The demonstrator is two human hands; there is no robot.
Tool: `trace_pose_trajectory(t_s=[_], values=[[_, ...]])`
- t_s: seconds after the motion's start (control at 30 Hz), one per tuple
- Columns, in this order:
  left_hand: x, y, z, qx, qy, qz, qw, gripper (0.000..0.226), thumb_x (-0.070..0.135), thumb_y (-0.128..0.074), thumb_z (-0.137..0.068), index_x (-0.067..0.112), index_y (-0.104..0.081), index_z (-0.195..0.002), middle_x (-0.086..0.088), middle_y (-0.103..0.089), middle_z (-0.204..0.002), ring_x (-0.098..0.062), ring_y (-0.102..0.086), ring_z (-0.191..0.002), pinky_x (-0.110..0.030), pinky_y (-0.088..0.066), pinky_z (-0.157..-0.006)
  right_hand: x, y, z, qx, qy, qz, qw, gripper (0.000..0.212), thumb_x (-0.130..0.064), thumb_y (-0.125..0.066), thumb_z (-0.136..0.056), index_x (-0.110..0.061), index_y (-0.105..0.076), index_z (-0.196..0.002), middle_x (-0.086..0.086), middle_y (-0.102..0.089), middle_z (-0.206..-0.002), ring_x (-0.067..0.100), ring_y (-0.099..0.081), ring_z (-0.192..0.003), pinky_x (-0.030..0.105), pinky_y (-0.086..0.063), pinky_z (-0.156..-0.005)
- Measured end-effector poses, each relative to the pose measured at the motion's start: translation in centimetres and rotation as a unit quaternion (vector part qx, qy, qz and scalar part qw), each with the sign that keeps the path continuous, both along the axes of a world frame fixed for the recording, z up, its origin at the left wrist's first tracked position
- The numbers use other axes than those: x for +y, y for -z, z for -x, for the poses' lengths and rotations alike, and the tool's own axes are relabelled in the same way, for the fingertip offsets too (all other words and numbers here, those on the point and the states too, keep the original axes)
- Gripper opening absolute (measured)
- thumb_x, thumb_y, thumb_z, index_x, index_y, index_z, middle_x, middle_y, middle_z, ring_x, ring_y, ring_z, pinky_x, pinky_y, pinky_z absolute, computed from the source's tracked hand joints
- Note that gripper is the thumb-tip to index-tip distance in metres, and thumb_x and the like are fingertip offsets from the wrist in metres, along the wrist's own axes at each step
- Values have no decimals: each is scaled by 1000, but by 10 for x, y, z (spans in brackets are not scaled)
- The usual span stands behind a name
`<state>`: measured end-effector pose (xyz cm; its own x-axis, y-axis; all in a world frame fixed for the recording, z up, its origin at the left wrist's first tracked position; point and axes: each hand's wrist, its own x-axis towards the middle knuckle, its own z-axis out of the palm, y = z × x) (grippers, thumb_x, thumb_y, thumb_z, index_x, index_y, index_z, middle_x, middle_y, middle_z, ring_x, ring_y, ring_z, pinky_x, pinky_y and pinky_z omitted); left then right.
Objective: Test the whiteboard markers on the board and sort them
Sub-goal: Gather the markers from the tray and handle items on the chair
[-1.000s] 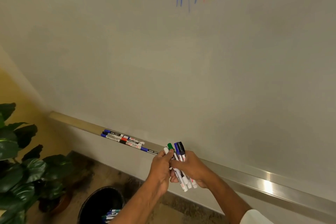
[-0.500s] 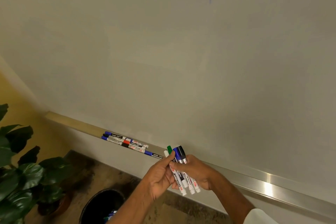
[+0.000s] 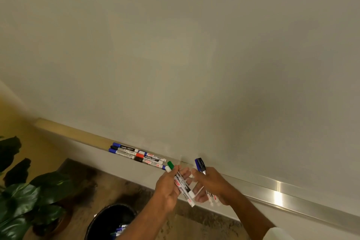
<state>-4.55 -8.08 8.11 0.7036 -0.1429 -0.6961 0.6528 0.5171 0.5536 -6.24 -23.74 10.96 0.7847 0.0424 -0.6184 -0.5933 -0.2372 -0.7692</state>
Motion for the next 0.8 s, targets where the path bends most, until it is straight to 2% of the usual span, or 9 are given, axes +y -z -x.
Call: trace_pose_trajectory(t_s=[0.07,0.17,0.33,0.4,0.43,0.5,0.57,0.7,0.8], values=[[4,6,-6,15,-16,-19,1000,23,15,-54,-104,-3,-60,-116,-28,-73,-110,-41,-70,-105,-51,-57,-89,2,8,-7,-21,26,47,998,38,-46,-55,-96,-11,-58,-107,17,-71,-73,23,-63,-54,32,-53,-55],[10,12,-8,37,-21,-50,998,23,16,-55,-104,-2,-60,-117,-27,-73,-107,-41,-71,-97,-47,-58,-77,4,18,-17,-14,34,57,998,36,-47,-56,-95,-12,-60,-102,7,-62,-66,13,-49,-49,25,-39,-47],[19,27,-5,71,-17,-79,994,25,18,-58,-103,-2,-62,-119,-22,-68,-98,-31,-65,-75,-42,-56,-69,8,30,-39,69,34,-36,996,24,-27,-58,-98,-7,-60,-112,6,-64,-80,13,-54,-62,25,-49,-60],[21,29,-4,84,-22,-87,992,25,18,-58,-103,-1,-63,-117,-20,-66,-92,-27,-61,-69,-41,-56,-68,14,39,-47,52,13,5,999,22,-22,-57,-99,-9,-58,-116,7,-64,-85,13,-55,-67,24,-49,-65],[22,30,-5,89,-25,-89,992,24,19,-58,-103,-1,-64,-116,-19,-66,-90,-27,-60,-68,-41,-57,-68,19,44,-51,20,-10,61,998,24,-21,-55,-99,-11,-56,-120,7,-64,-90,14,-57,-71,25,-49,-67],[24,33,-6,94,-31,-91,991,23,19,-59,-103,-1,-64,-115,-21,-68,-92,-27,-61,-67,-40,-58,-68,28,55,-58,-81,-97,229,965,28,-22,-52,-100,-16,-51,-128,6,-66,-105,17,-65,-87,28,-53,-76],[25,36,-8,94,-38,-87,991,24,18,-58,-103,-1,-63,-116,-22,-71,-99,-31,-67,-71,-41,-58,-69,36,60,-63,-160,-169,362,903,28,-21,-52,-100,-19,-49,-127,5,-67,-114,21,-67,-99,31,-55,-84],[26,41,-16,88,-44,-82,992,23,18,-52,-106,-1,-60,-116,-24,-71,-115,-40,-71,-96,-45,-59,-79,50,66,-73,-221,-252,463,820,39,-11,-59,-93,-19,-48,-130,4,-64,-121,23,-63,-105,33,-51,-91],[28,45,-23,90,-44,-85,991,23,18,-52,-106,-1,-61,-114,-23,-71,-117,-41,-71,-99,-46,-58,-80,57,77,-80,-211,-284,496,793,44,-10,-60,-93,-17,-46,-134,7,-61,-125,24,-60,-108,35,-48,-93]])
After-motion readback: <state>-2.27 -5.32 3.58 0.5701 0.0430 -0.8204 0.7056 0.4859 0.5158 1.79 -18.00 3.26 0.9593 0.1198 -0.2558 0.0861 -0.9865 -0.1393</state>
